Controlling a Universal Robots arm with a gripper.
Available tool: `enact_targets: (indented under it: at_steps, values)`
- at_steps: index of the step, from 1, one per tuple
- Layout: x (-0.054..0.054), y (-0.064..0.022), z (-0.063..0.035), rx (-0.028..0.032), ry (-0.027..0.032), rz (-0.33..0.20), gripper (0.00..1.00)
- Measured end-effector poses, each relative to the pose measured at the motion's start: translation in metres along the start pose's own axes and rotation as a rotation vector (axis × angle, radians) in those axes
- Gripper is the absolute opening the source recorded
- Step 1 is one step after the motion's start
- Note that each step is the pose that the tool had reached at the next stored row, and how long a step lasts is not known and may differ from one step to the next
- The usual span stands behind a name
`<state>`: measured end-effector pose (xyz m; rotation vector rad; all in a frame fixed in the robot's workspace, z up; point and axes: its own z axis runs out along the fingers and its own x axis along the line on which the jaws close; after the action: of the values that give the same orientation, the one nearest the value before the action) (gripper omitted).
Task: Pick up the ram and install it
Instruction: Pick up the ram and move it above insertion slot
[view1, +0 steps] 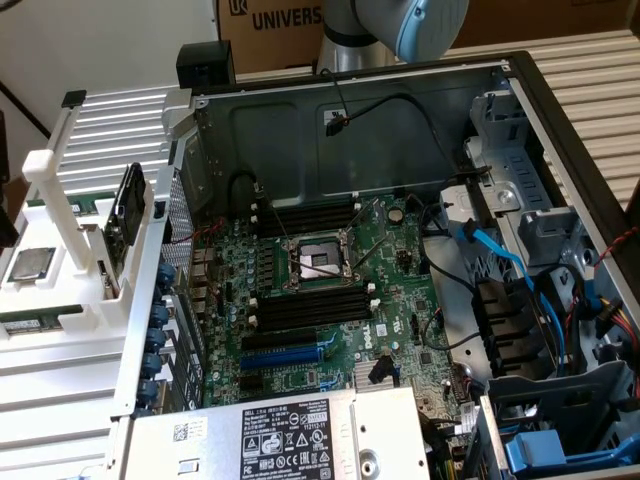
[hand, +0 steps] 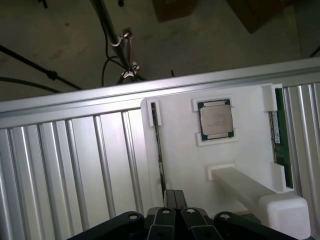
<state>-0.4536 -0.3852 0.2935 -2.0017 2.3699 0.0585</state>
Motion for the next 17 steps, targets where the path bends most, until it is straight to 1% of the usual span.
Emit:
enact_targets:
  at_steps: [9,12,13,17]
  values:
    - [0.001,-0.0011,0.0164,0.0000,0.0000,0.000,0.11]
    - [0.004,-0.0014,0.0215,-0.0001,0.0000,0.000,0.11]
    - [0.006,-0.0017,0.0251,-0.0002,0.0001,0.000,0.11]
    - [0.007,-0.0017,0.0325,0.0000,0.0000,0.000,0.11]
